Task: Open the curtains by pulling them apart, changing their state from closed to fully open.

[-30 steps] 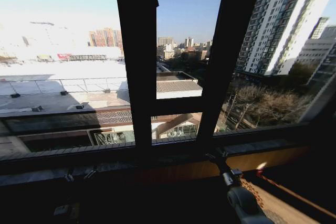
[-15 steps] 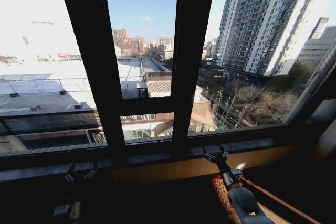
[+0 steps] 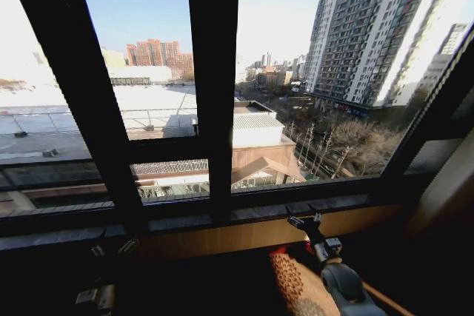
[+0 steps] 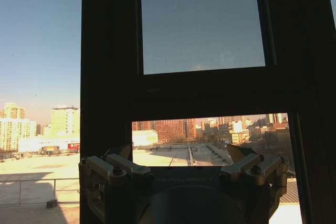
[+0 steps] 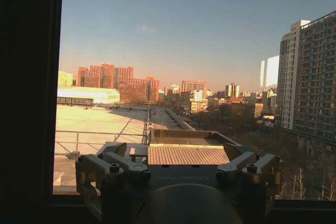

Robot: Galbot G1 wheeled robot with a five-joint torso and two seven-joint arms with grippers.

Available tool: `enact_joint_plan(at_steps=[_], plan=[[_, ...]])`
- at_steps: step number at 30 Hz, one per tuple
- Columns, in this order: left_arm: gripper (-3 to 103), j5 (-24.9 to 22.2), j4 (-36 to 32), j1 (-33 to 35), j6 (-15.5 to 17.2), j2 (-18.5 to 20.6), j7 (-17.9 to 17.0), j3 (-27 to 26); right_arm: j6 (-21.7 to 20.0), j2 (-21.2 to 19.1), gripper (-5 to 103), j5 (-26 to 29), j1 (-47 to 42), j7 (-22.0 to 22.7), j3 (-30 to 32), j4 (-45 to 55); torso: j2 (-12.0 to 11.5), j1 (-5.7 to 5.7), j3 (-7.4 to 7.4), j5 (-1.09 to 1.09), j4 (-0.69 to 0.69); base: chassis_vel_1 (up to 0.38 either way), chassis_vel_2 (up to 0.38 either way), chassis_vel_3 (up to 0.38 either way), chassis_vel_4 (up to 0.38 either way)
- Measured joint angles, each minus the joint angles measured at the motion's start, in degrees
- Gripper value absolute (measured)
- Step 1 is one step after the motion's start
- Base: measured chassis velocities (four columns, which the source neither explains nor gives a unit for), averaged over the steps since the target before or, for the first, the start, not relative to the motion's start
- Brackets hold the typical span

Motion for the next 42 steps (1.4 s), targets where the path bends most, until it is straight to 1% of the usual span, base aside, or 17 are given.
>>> enact_joint_plan(at_steps=[2,5,7,10,12,17,22,30,40,42], plan=[[100,0.00,0.00,0.00,0.00,0.00,0.00,0.00,0.00,0.00,100,0.00,0.00,0.00,0.00,0.00,0.00,0.01,0.01,0.03,-0.01,-0.085,-0.087,0.105,0.090],[100,0.00,0.00,-0.01,0.00,0.00,0.00,0.00,0.00,0.00,100,0.00,0.00,0.01,0.00,0.00,0.00,0.00,0.00,-0.01,-0.02,-0.006,-0.038,0.043,-0.002],[100,0.00,0.01,0.00,0.00,0.01,0.00,-0.03,0.00,0.02,100,0.00,0.00,0.00,-0.02,0.00,0.00,0.00,0.00,-0.07,0.01,0.000,0.000,0.000,0.000],[100,0.00,0.01,-0.01,0.00,0.02,-0.01,-0.05,0.00,0.03,100,0.00,0.00,0.00,-0.02,0.00,0.00,0.01,0.00,-0.09,0.03,0.000,0.000,0.000,0.000],[100,0.00,0.01,-0.01,0.00,0.03,-0.02,-0.07,0.00,0.03,100,0.00,0.00,-0.01,-0.03,0.00,0.00,0.02,0.00,-0.04,0.03,0.062,0.033,-0.049,-0.014],[100,0.00,0.01,-0.01,0.00,0.02,-0.02,-0.05,0.00,0.02,100,0.00,0.00,0.00,-0.02,0.00,0.00,0.01,0.00,0.00,0.00,0.017,-0.041,-0.017,0.041],[100,0.00,0.01,-0.01,0.00,0.01,-0.01,-0.02,0.00,0.02,100,0.00,0.00,0.00,-0.01,0.00,-0.01,0.03,0.01,-0.01,0.00,0.086,-0.137,-0.068,0.165],[100,0.00,0.01,0.00,0.00,0.01,0.00,-0.02,0.00,0.02,100,0.00,0.00,0.00,-0.01,0.00,0.00,0.00,0.00,-0.04,0.00,0.204,-0.214,-0.215,0.232],[100,0.00,0.01,0.01,0.00,0.01,0.00,-0.02,0.00,0.02,100,0.00,0.01,0.00,-0.01,0.00,0.01,-0.02,-0.01,-0.04,0.02,0.327,-0.322,-0.324,0.320],[100,0.00,0.00,0.00,0.00,0.01,0.00,-0.02,0.00,0.02,100,0.00,0.00,0.00,-0.01,0.00,0.01,-0.02,-0.01,0.02,-0.01,0.369,-0.354,-0.387,0.332]])
